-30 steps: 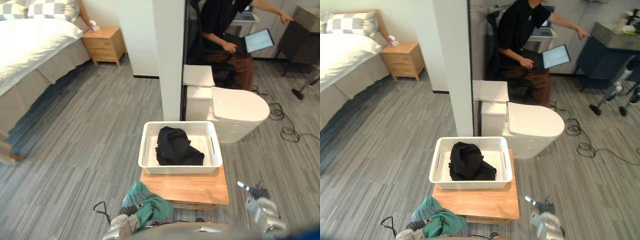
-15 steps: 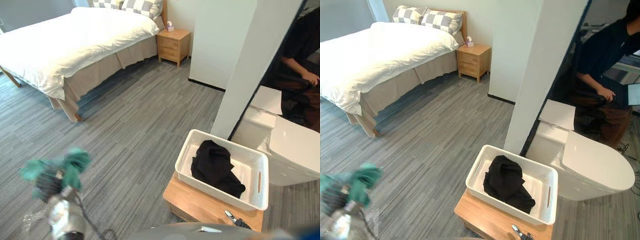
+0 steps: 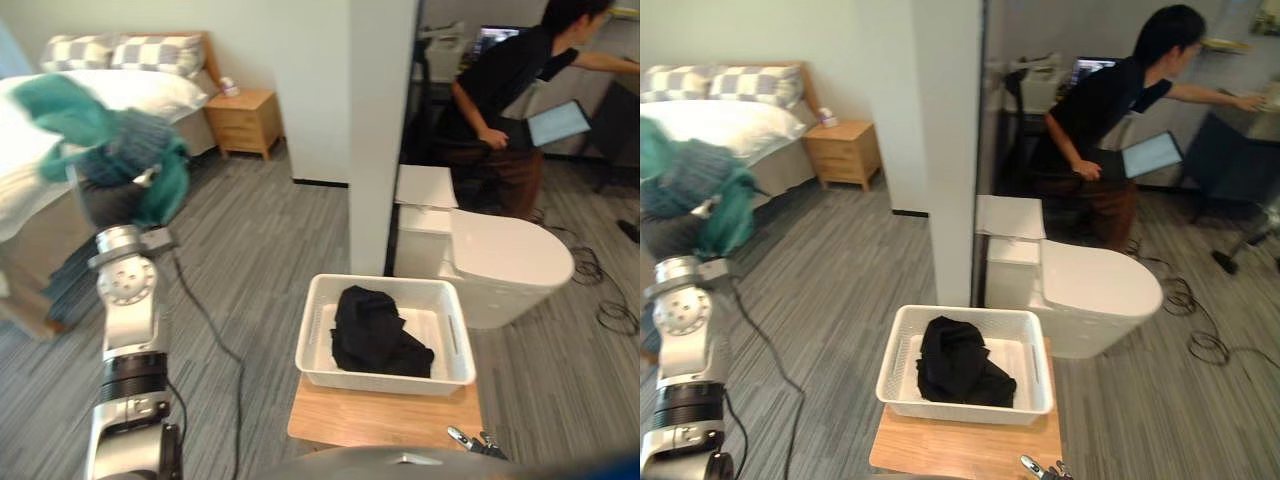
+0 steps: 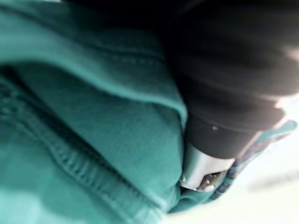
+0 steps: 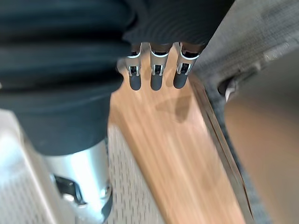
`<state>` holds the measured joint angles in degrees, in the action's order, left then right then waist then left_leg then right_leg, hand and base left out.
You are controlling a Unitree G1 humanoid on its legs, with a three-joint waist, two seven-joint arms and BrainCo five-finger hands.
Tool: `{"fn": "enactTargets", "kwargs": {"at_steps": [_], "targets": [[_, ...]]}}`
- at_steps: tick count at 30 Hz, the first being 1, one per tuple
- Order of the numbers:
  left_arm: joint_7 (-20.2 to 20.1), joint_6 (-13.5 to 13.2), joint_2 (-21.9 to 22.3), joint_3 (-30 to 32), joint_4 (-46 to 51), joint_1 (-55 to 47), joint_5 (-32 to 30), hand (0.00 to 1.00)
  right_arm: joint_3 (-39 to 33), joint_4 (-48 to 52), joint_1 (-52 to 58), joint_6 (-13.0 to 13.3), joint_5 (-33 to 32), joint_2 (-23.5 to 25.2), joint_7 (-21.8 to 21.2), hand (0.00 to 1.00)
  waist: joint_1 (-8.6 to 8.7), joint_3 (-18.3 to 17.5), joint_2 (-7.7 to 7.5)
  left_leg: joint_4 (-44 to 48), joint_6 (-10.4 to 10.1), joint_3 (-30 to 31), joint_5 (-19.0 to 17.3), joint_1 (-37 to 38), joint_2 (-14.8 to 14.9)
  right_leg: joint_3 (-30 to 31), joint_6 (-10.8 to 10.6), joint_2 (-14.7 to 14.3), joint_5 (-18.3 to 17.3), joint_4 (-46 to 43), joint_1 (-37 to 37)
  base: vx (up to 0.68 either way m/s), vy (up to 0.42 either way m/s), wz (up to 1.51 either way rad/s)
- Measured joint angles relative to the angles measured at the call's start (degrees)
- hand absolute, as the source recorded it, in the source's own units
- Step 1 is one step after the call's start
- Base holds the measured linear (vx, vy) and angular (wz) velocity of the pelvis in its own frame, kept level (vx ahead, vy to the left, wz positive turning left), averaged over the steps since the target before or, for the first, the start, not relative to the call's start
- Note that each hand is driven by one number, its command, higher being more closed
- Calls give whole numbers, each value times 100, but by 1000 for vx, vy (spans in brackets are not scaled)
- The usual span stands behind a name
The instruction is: Tidy the bed and pick cloth on bed and put in laundry
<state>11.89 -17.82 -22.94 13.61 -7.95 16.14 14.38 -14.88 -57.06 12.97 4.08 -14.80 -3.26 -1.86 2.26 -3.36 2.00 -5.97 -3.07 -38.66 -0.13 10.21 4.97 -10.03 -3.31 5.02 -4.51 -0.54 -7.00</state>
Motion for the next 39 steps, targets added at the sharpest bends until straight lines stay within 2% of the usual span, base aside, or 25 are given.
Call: {"fn": "enactTargets", "kwargs": {"at_steps": [5, 9, 15, 17, 21, 25, 29, 34, 39], "targets": [[-542, 207, 205, -780, 183, 26, -346, 100, 89, -1, 228, -3, 102, -117, 67, 0, 78, 13, 11, -2, -118, -316, 89, 107, 164, 449, 136, -210, -37, -41, 147, -89, -121, -37], [-787, 232, 205, -1151, 577, 39, -448, 100, 92, 9, 223, -41, 167, -129, 103, 0, 136, 21, 23, -3, -139, -472, 117, 103, 211, 646, 207, -283, 7, -32, 263, -86, -53, -24], [-1035, 269, 222, -1712, 953, 63, -654, 100, -27, 9, 259, -127, 342, -111, 114, 0, 189, 85, 25, -2, -135, -572, 122, 125, 195, 781, 180, -288, 89, 25, 273, -56, -8, -11], [-1111, 379, 239, -1827, 1025, 63, -668, 100, -44, 9, 259, -127, 385, -105, 110, 0, 210, 113, 17, -2, -135, -605, 122, 126, 186, 816, 175, -287, 110, 49, 278, -41, 1, -10], [-1173, 839, 476, -2075, 939, 61, -680, 100, -81, 9, 247, -128, 507, -70, 109, 0, 259, 192, -13, -2, -133, -665, 122, 92, 175, 908, 162, -290, 145, 53, 354, -44, -6, -10], [-1120, 1155, 625, -2238, 241, 51, -710, 100, -102, 33, 232, -128, 511, -16, 117, 0, 334, 225, -20, -2, -130, -719, 124, 84, 169, 967, 156, -294, 173, 66, 391, -30, -8, -10], [-1008, 1530, 691, -2374, -868, -83, -706, 100, -20, 121, 218, -219, 603, -7, 185, 0, 425, 276, -51, -1, -131, -795, 124, 93, 156, 1012, 165, -317, 204, 71, 425, -38, -17, -10], [-1032, 1731, 704, -2488, -1525, -541, -709, 100, 116, 180, 208, -318, 603, -8, 212, 0, 454, 412, -85, -2, -144, -813, 114, 79, 167, 1015, 166, -313, 217, 120, 432, -32, -14, -2], [-1027, 1766, 700, -2473, -2074, -748, -708, 100, 215, 184, 221, -323, 604, -15, 235, 0, 445, 481, -140, -2, -159, -849, 84, 57, 167, 1052, 156, -311, 229, 163, 448, -16, -16, -3]]}}
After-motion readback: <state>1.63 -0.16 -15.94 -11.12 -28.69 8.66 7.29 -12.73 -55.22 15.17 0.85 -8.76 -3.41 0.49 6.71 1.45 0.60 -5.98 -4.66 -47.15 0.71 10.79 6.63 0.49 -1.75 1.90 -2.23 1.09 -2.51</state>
